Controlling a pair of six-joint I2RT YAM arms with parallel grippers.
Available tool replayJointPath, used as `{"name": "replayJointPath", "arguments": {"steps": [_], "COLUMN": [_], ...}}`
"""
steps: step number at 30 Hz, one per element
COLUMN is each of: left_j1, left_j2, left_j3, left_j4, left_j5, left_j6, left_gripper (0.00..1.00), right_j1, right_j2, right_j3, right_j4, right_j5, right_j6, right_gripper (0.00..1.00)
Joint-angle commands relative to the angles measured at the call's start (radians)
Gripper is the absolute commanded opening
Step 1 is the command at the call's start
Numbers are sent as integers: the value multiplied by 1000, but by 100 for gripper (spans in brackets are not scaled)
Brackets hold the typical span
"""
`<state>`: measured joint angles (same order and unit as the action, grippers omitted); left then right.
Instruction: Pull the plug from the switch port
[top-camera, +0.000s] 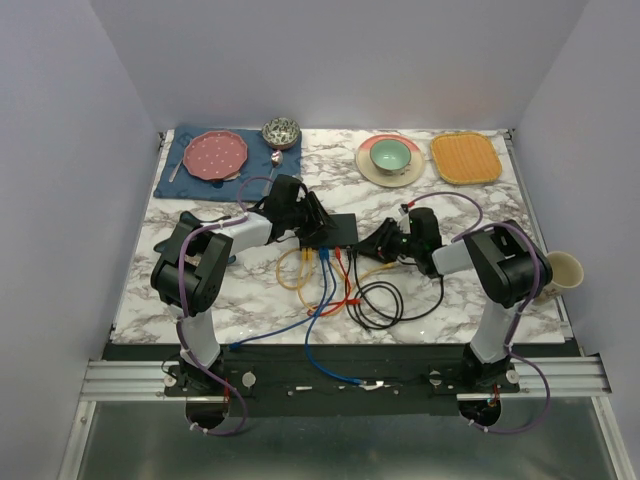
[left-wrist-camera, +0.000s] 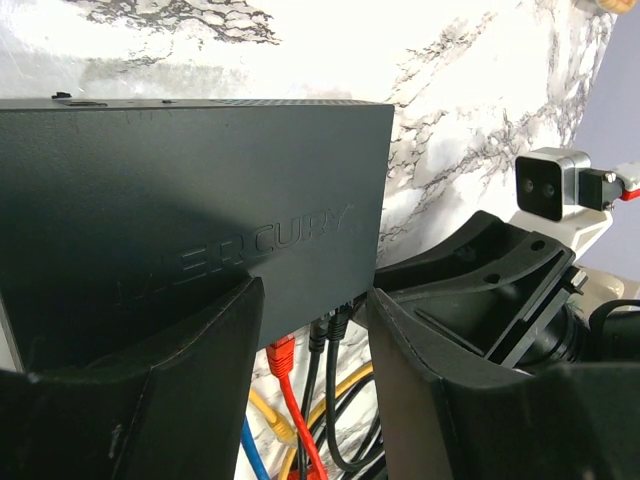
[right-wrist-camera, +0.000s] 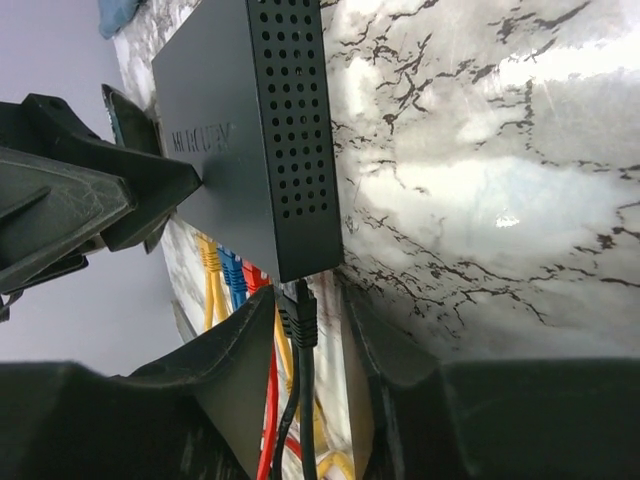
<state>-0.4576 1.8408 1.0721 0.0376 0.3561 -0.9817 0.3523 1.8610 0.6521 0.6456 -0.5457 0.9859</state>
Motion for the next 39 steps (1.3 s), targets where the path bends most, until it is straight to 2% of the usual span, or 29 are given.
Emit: {"name": "replayJointPath", "arguments": {"steps": [1,10,13,17,24,30,39], "left_j1": [5,5,5,5,5,-21,-73], "left_j2": [17,17,17,5,-44,-110,-68], "left_j3": [-15,-21,-24,-34,-72,-116,-83], "left_j4": [-10,-4,-2,-2,-1,16,30], "left_j5": [24,27,29,30,30,35,23], "left_j6": [-6,-11,-11,-11,-17,-34,-38], "left_gripper": [60,60,60,60,60,60,60], "right_j1": [4,5,5,5,5,5,5], "right_j2": [52,98,101,104,78,56,49], "right_j3": [26,52,50,27,-20,-32,-45], "right_j4": [-9,49,61,117,189,243,241], "right_j5": [-26,-60,-60,-60,-48,-60,-66], "right_j6": [8,68,73,91,106,125,123], "right_gripper": [40,39,34,21,20,1,1]}}
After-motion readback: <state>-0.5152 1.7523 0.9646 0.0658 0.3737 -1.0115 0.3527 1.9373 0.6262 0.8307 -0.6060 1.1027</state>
